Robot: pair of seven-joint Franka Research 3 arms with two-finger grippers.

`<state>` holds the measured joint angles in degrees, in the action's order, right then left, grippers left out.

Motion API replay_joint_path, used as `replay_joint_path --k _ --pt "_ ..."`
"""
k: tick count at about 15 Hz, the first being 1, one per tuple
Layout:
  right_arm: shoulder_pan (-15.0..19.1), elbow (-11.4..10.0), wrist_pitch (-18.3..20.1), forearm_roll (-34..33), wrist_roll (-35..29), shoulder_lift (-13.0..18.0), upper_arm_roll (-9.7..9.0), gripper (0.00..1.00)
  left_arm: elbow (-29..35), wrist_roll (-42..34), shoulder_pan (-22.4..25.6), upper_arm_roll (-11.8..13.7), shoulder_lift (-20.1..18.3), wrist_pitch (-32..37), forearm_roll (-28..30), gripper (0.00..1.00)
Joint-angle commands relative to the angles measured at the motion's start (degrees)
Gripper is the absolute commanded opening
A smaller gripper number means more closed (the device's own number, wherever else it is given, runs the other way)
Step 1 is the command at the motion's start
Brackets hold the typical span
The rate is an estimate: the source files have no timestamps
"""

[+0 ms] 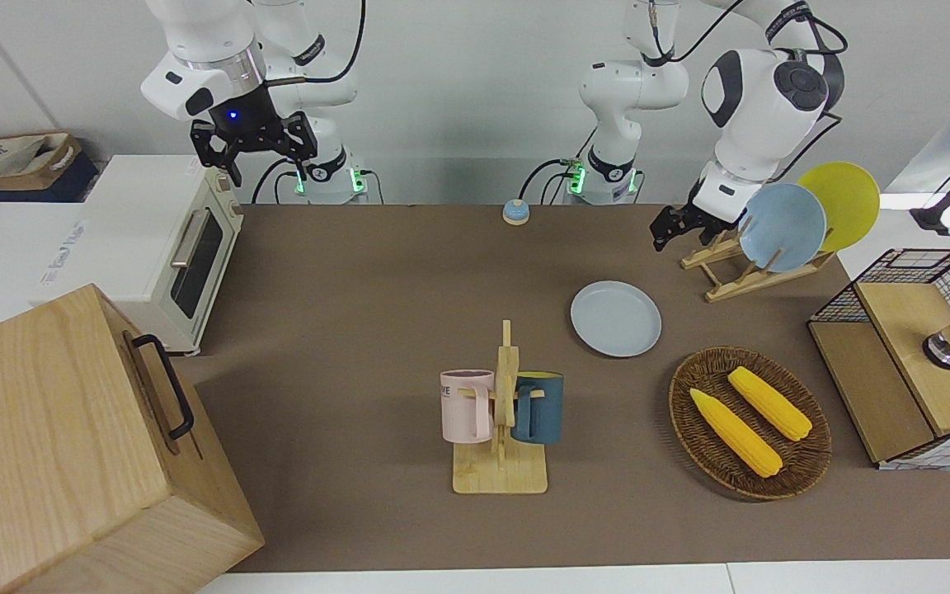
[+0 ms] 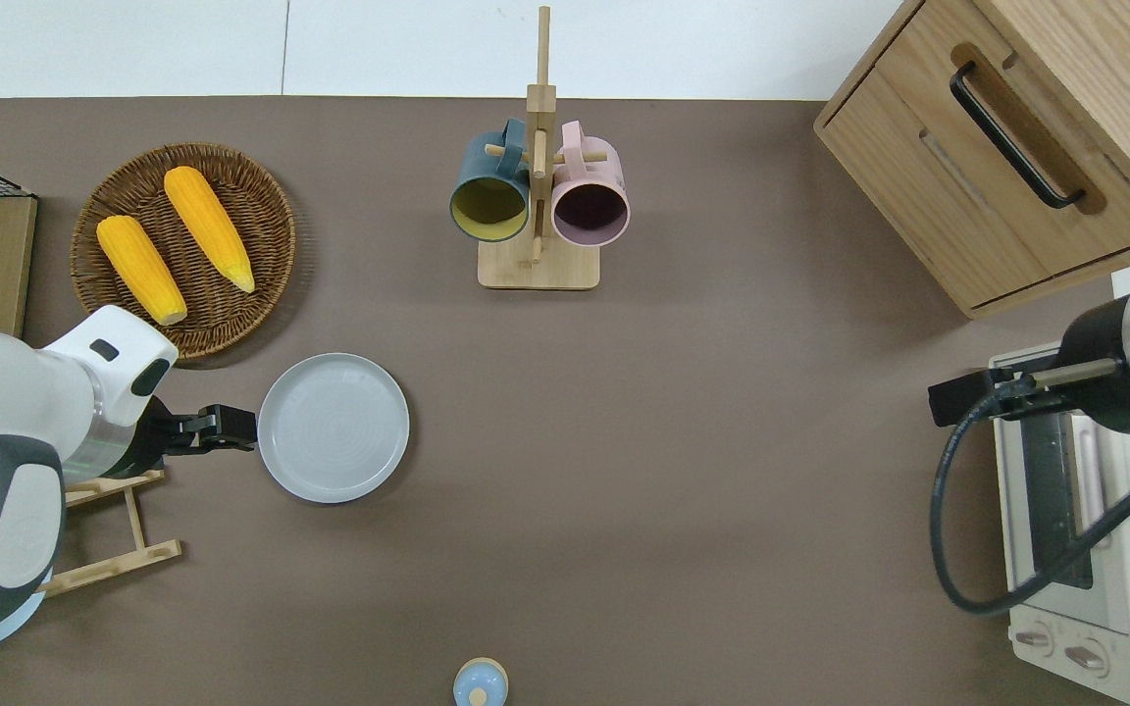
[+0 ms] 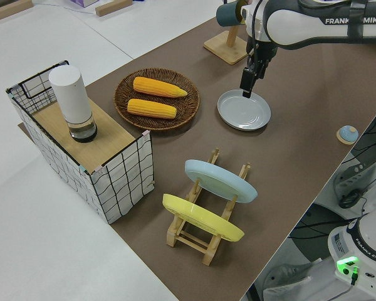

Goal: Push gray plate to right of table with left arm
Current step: 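Move the left gripper forward to the near edge of the gray plate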

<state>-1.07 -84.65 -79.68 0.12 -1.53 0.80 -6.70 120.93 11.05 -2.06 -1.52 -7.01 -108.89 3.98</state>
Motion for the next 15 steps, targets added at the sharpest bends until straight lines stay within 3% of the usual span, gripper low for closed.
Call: replay_joint_path --k 1,6,11,15 --pt "1.15 0.46 0.84 0.59 -0.05 0.17 -0.77 0.983 7.28 1.52 -0.49 -0.24 -3.01 -6.49 0.50 0.99" --pt "1.15 0.46 0.84 0.59 -0.14 0.17 -0.86 0.983 15.19 4.50 -0.49 -2.17 -4.16 -15.19 0.24 0.99" --pt "1.15 0.46 0.84 0.59 -0.14 0.17 -0.77 0.983 18.54 5.21 -0.49 -2.17 -3.72 -19.34 -0.20 0.99" --pt "1.15 0.46 0.84 0.59 -0.05 0.17 -0.77 0.983 22.41 6.17 -0.41 -2.17 -2.41 -26.79 -0.20 0.99"
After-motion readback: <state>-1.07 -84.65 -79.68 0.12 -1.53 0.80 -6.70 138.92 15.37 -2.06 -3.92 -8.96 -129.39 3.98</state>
